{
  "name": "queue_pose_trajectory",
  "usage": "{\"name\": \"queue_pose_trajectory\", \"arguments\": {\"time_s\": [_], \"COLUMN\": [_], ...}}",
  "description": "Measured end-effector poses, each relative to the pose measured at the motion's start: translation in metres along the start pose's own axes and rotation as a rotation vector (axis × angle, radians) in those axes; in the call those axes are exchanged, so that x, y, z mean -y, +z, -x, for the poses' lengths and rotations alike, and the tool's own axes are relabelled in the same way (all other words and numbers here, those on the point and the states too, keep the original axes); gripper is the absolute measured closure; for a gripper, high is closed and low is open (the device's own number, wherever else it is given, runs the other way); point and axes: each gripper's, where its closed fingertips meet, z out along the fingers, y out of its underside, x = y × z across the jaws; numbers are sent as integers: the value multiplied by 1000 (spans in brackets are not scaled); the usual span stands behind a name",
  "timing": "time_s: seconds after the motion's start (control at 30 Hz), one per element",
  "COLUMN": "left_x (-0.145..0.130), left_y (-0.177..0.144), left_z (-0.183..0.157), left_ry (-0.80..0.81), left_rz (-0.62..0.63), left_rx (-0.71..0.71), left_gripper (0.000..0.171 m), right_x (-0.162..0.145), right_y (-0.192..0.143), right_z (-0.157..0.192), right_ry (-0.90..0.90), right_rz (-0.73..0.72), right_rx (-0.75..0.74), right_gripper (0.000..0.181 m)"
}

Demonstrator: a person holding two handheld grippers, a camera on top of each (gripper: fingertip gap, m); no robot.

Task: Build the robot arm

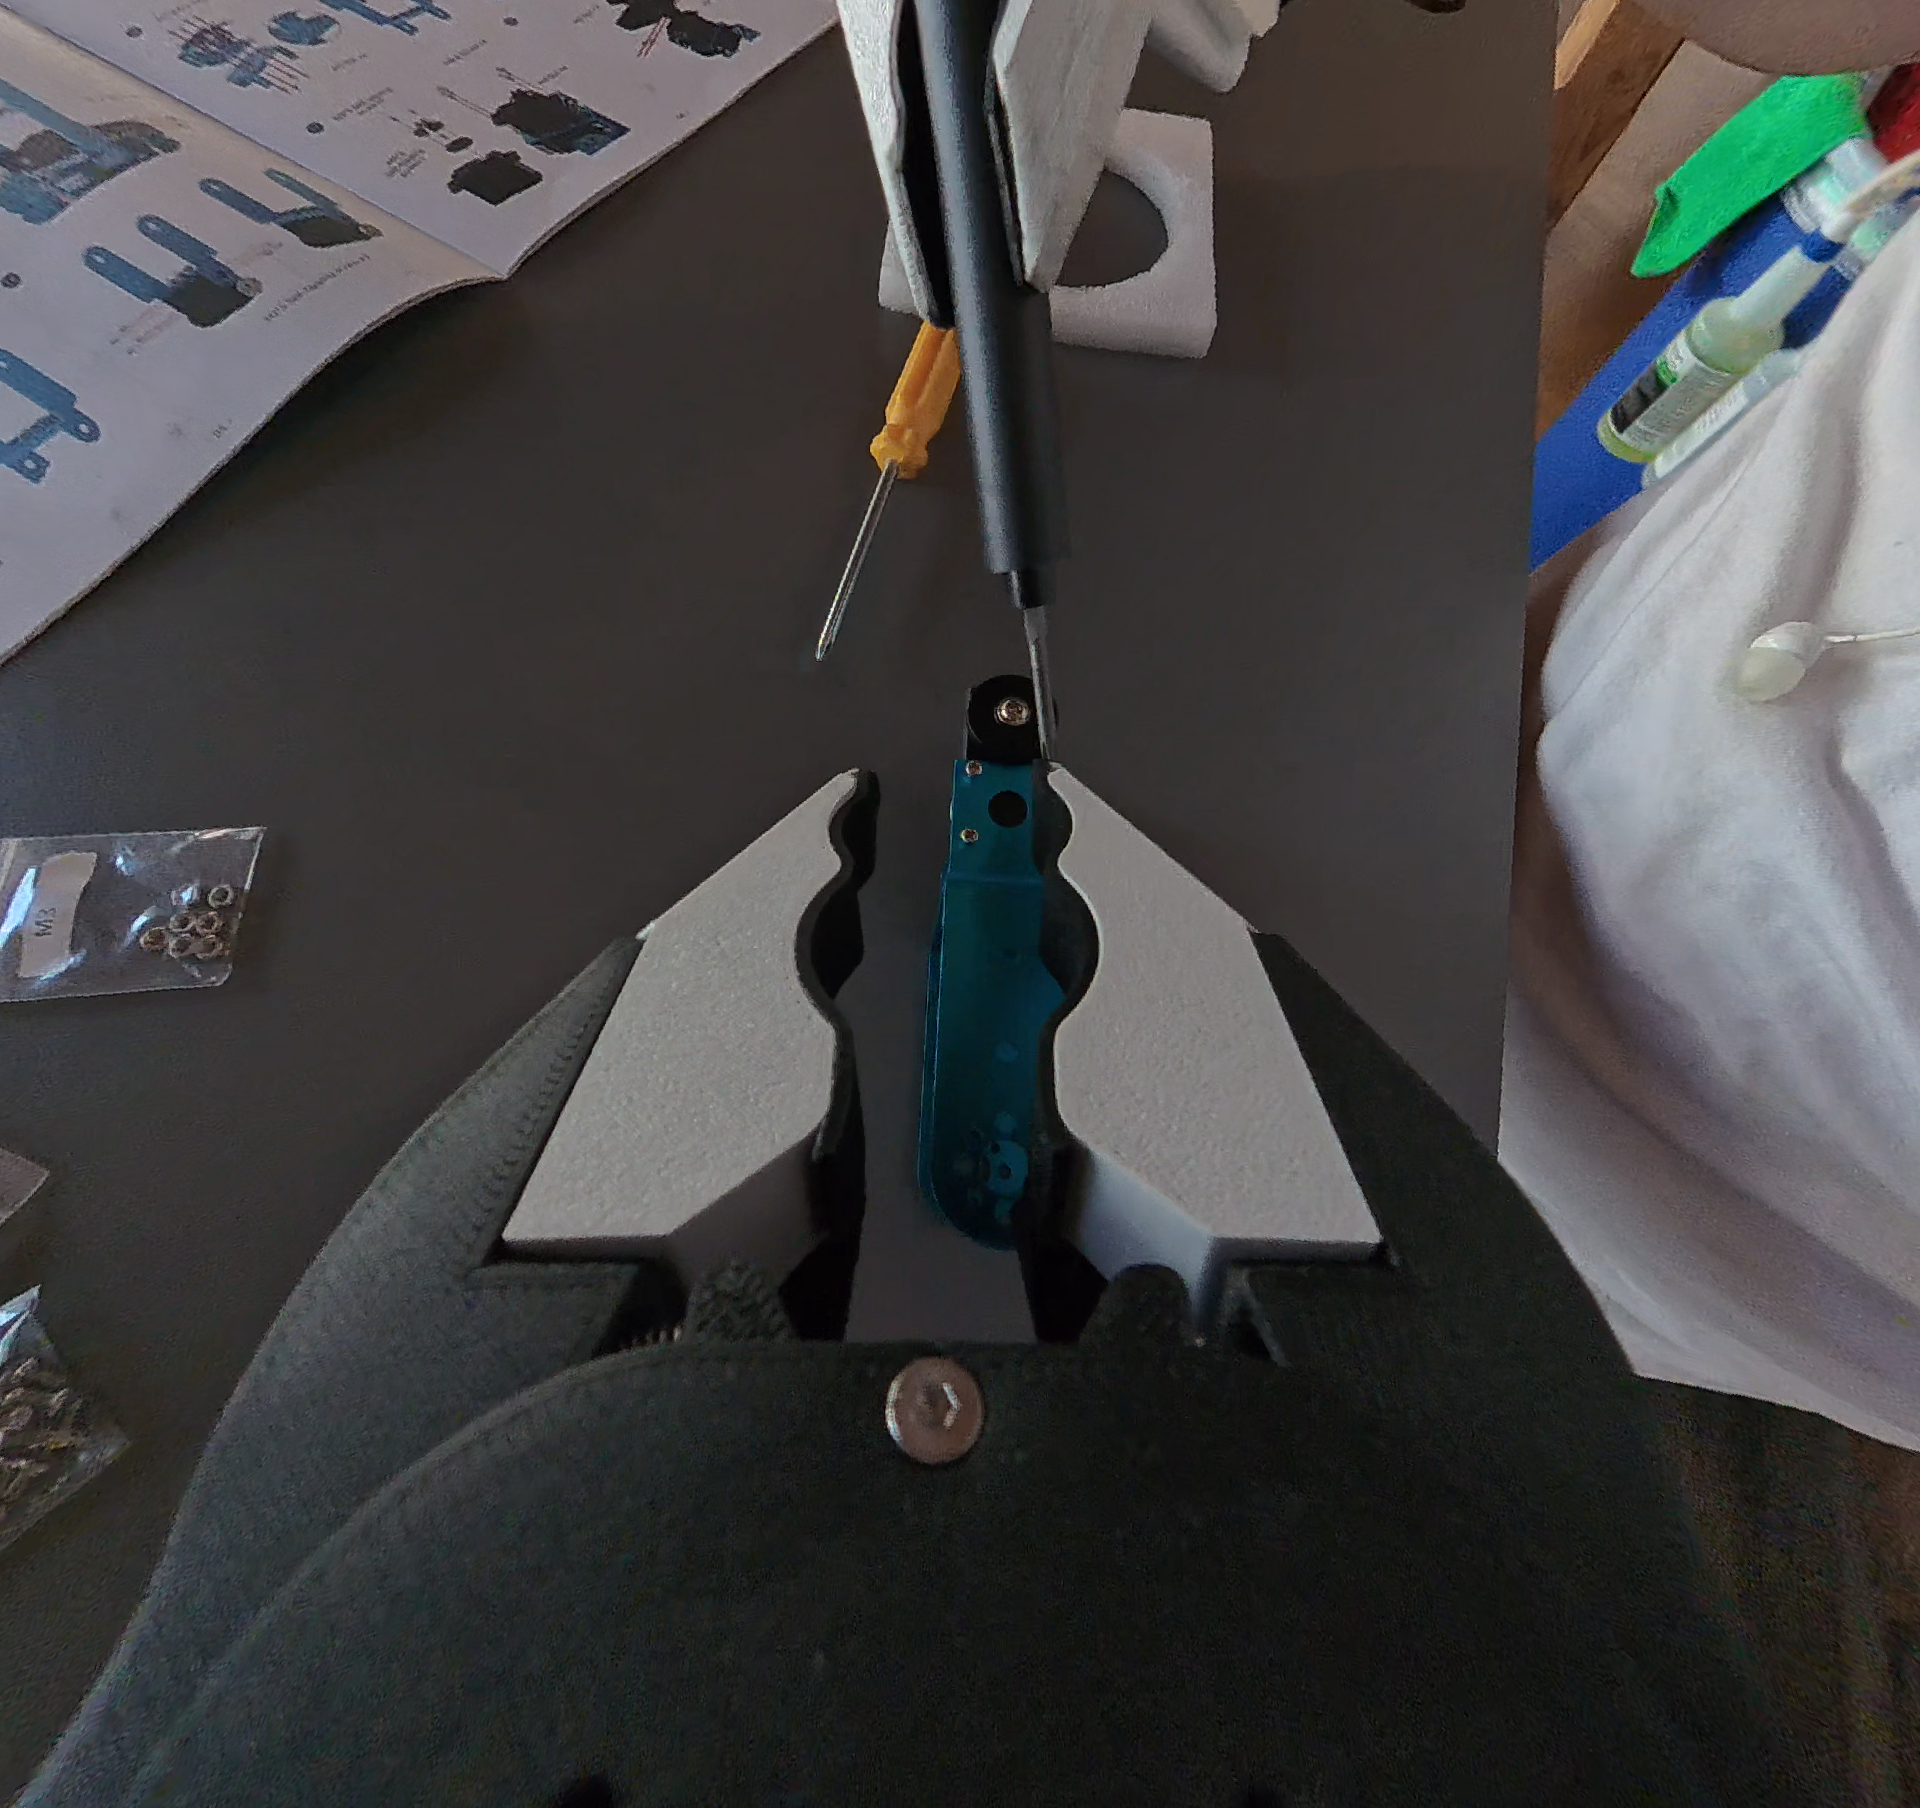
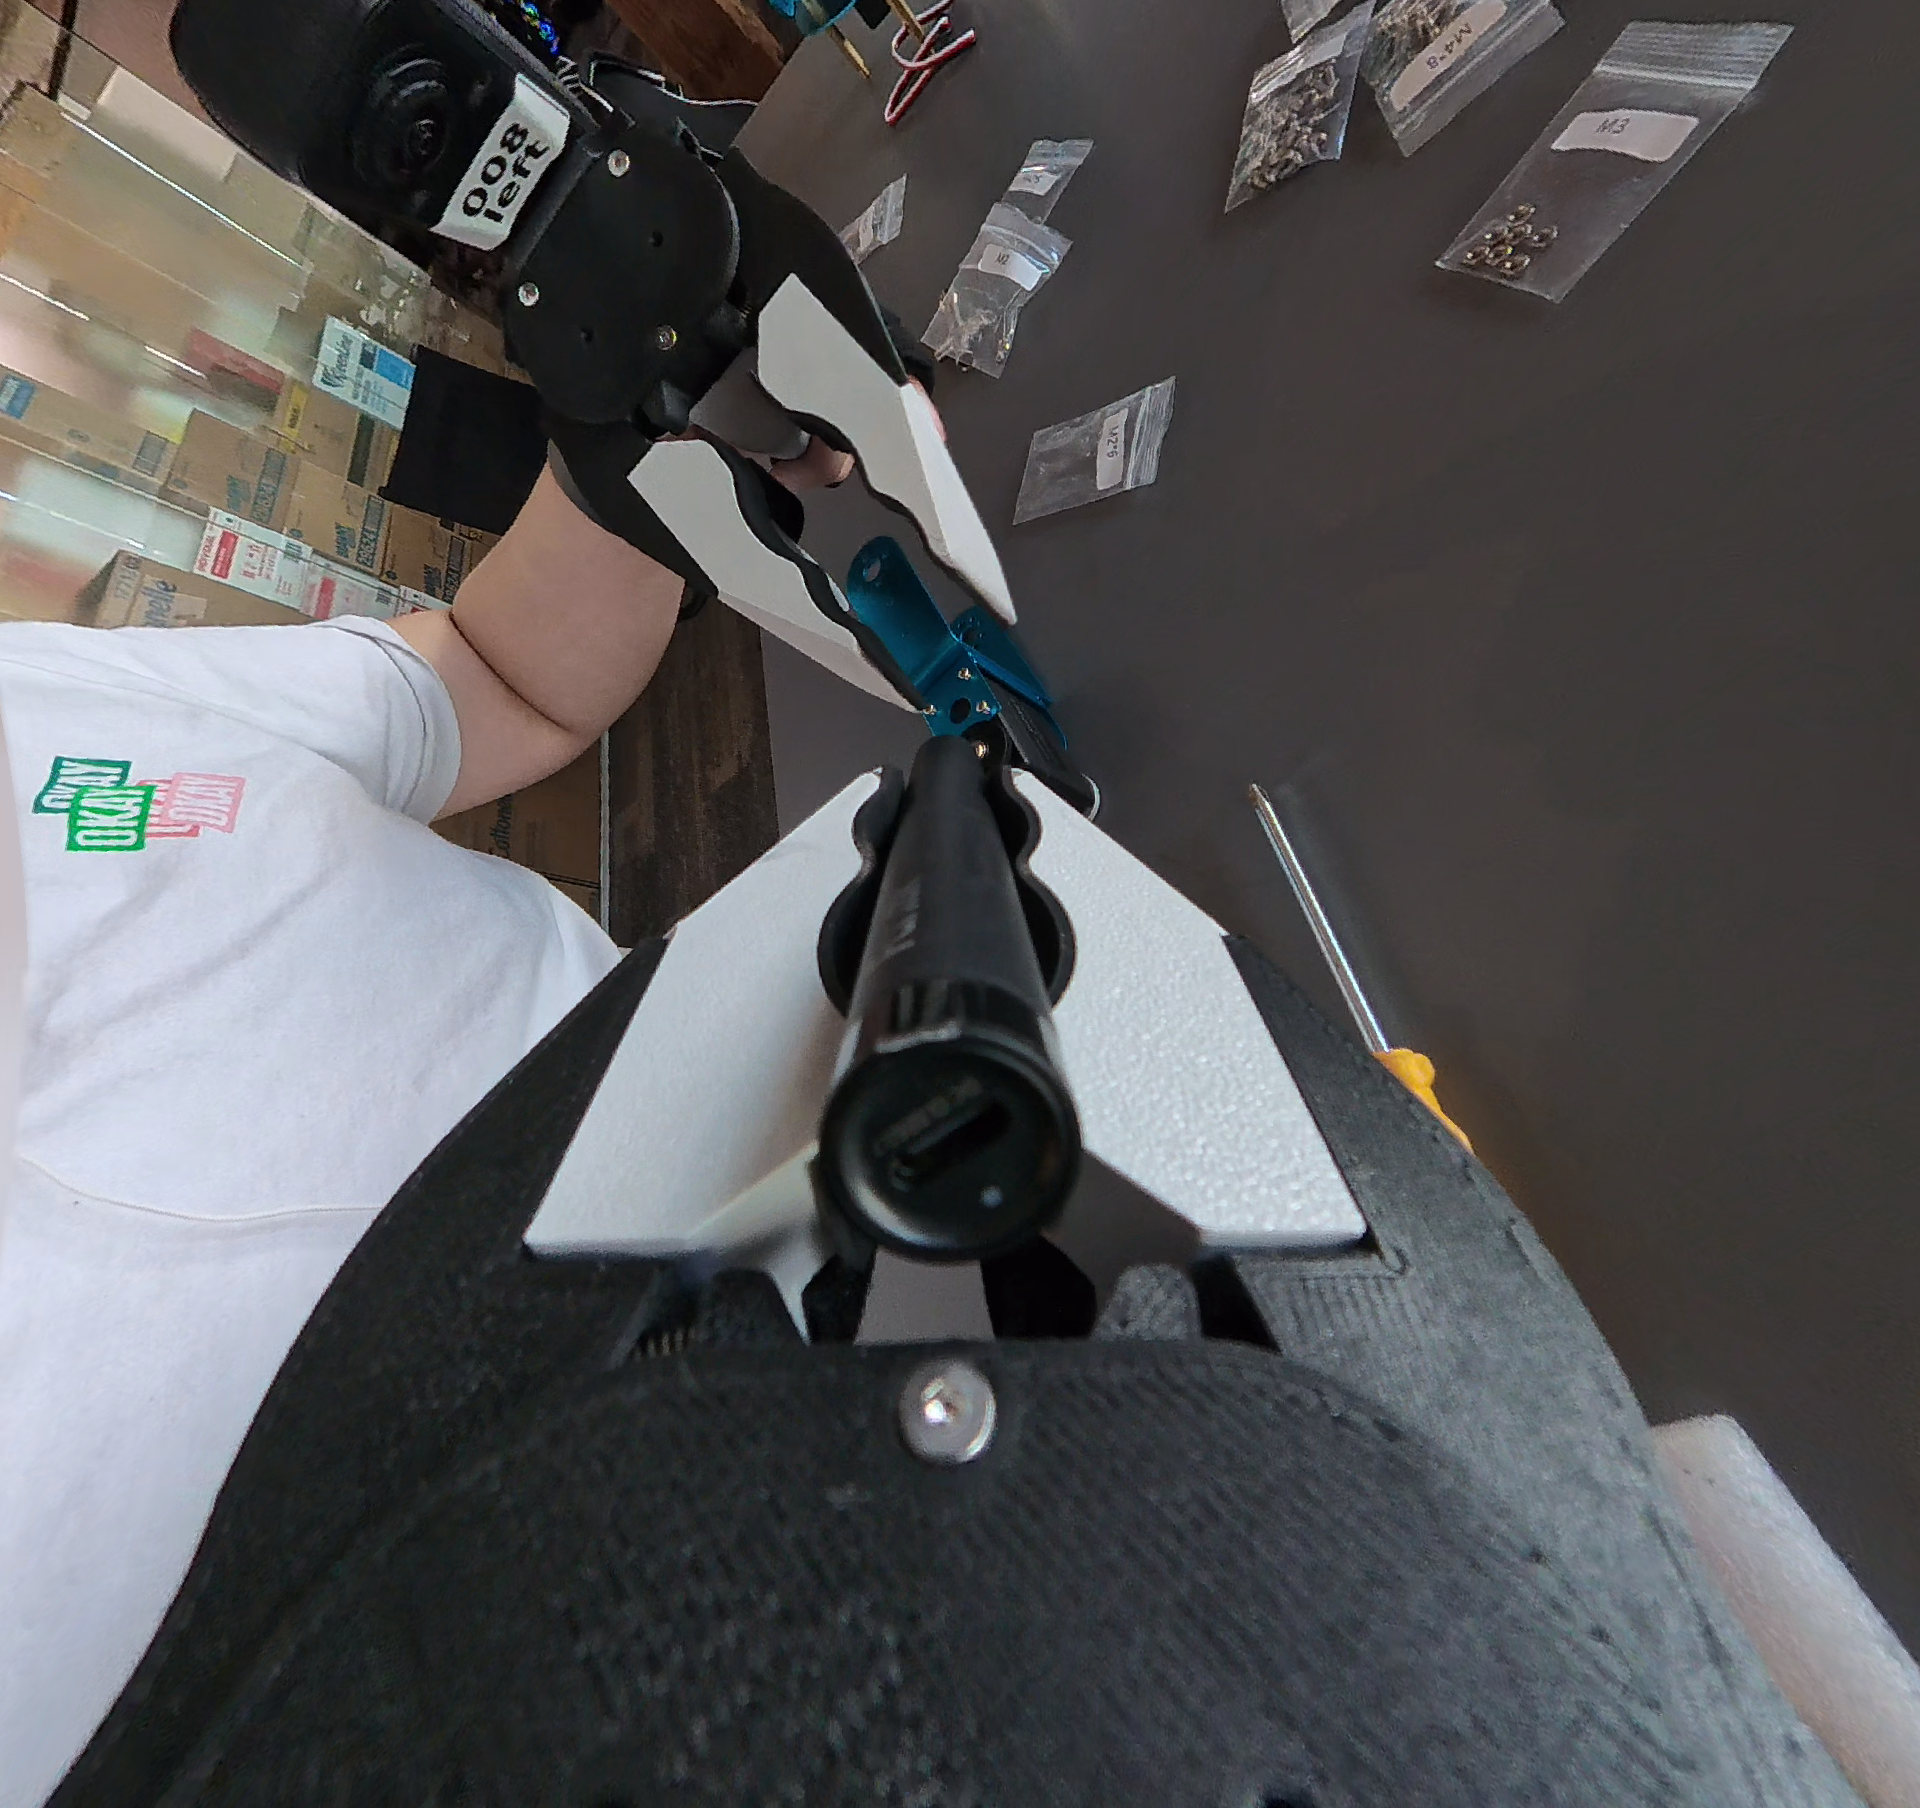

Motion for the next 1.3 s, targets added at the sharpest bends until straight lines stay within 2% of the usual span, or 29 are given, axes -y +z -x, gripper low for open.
{"name": "queue_pose_trajectory", "arguments": {"time_s": [0.2,0.7,0.83,1.0,1.3], "left_x": [-4,-7,3,-5,-3], "left_y": [6,7,2,8,10], "left_z": [1,2,2,3,1], "left_ry": [20,11,-11,11,7], "left_rz": [45,64,14,68,67], "left_rx": [13,-1,-23,-13,-30], "left_gripper": [138,138,139,136,138], "right_x": [1,2,2,2,1], "right_y": [0,0,0,0,0], "right_z": [0,1,0,0,0], "right_ry": [-6,-23,-28,-29,-39], "right_rz": [2,5,9,9,16], "right_rx": [-3,-11,-14,-13,-10], "right_gripper": [162,162,162,162,163]}}
